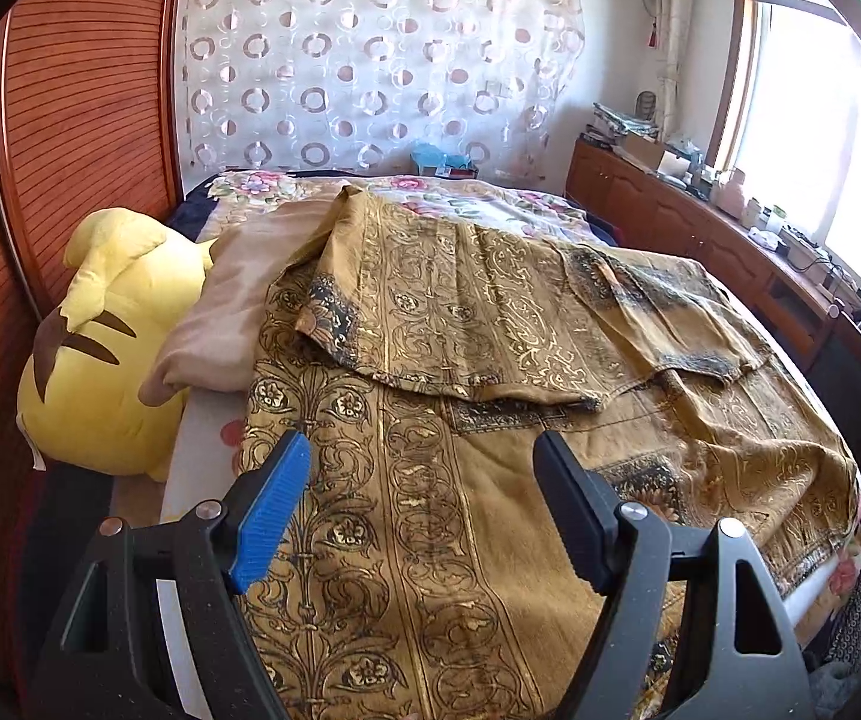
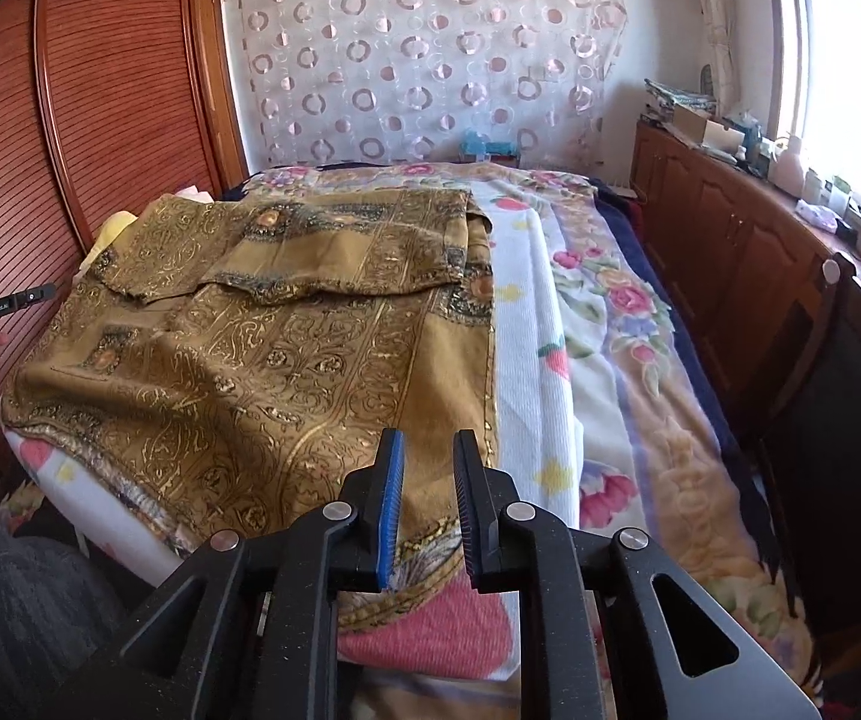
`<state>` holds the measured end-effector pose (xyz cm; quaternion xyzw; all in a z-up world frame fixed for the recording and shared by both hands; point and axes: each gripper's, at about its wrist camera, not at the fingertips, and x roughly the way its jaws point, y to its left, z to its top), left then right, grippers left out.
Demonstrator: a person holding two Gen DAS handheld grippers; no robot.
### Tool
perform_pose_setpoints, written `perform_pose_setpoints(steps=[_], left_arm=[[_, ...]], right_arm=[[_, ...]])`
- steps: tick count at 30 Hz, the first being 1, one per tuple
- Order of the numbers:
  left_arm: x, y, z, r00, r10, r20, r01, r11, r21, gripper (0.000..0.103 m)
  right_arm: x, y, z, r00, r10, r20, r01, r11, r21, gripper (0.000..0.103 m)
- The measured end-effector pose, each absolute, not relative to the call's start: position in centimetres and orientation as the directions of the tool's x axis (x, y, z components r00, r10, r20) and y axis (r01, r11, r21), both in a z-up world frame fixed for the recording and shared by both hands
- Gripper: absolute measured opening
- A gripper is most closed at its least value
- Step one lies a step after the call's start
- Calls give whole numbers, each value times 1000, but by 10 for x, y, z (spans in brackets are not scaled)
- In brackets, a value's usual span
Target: Fold small clothes
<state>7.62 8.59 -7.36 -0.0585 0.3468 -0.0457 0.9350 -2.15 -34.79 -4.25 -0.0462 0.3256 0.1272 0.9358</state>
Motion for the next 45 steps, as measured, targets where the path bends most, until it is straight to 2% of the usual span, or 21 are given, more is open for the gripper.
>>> perform_pose_setpoints(steps=[15,17,19,21,30,33,40,45], left_arm=[[86,85,-68,762,-97,-640,37,994,-106,77],[90,86,-68,763,-93,-639,34,994,-104,77],[97,88,-68,760,-88,-644,33,995,-97,77],[108,91,-67,761,-78,-644,27,996,-88,77],[150,112,-70,748,-41,-662,-7,998,-69,77],[161,117,-76,735,-54,-676,-3,997,-82,72],[180,121,-90,702,-67,-709,6,996,-87,52],[191,123,-100,676,-74,-734,4,995,-96,47]], right_arm=[[4,-334,-42,771,237,-591,-301,954,-10,18],[10,-332,-42,771,239,-590,-307,952,-15,23],[20,-331,-42,774,241,-585,-308,951,-16,35],[32,-327,-41,775,240,-584,-306,952,-15,39],[113,-310,-47,758,212,-617,-295,955,-34,40],[138,-304,-52,737,218,-640,-299,954,-18,40],[191,-299,-69,682,191,-706,-277,961,-8,40],[214,-297,-71,657,192,-729,-273,962,7,40]])
